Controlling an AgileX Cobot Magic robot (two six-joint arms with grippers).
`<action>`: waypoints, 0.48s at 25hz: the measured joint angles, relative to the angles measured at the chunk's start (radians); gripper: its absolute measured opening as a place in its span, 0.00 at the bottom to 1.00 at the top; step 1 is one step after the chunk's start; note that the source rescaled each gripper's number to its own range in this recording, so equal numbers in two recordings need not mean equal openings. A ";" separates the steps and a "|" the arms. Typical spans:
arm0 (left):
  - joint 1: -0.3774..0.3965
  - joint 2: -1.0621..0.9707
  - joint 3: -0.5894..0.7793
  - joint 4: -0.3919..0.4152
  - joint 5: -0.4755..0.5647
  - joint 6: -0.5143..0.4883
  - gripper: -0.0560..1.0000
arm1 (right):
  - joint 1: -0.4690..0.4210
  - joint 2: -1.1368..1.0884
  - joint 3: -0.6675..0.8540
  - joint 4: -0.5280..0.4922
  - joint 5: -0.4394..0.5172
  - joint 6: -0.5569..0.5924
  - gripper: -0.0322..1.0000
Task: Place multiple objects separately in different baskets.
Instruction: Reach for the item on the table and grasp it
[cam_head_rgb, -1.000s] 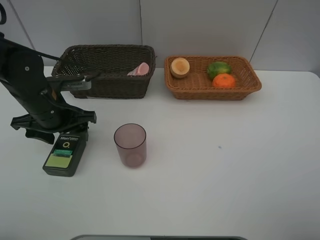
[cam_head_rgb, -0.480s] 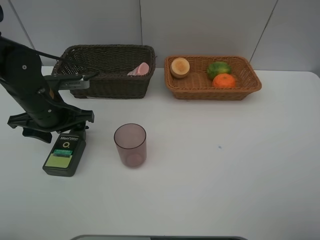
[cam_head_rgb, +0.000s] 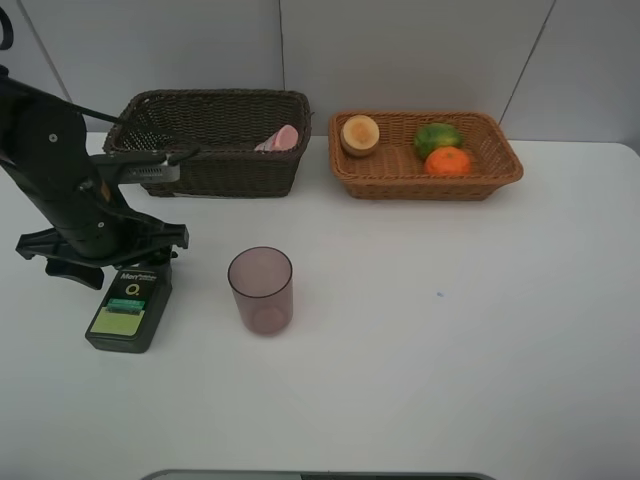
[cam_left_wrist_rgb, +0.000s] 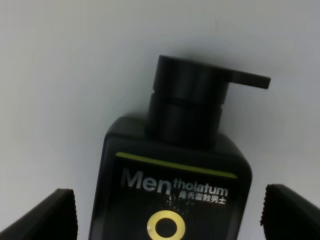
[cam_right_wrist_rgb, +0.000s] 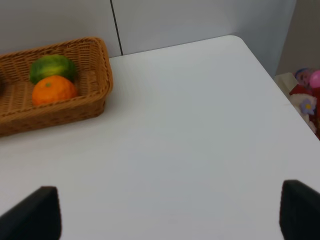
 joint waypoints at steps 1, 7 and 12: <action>0.000 0.011 0.000 0.000 0.000 0.000 0.96 | 0.000 0.000 0.000 0.000 0.000 0.000 0.92; 0.000 0.085 -0.001 0.000 -0.034 0.000 0.96 | 0.000 0.000 0.000 0.000 0.000 0.000 0.92; 0.000 0.113 -0.001 0.000 -0.051 0.000 0.96 | 0.000 0.000 0.000 0.000 0.000 0.000 0.92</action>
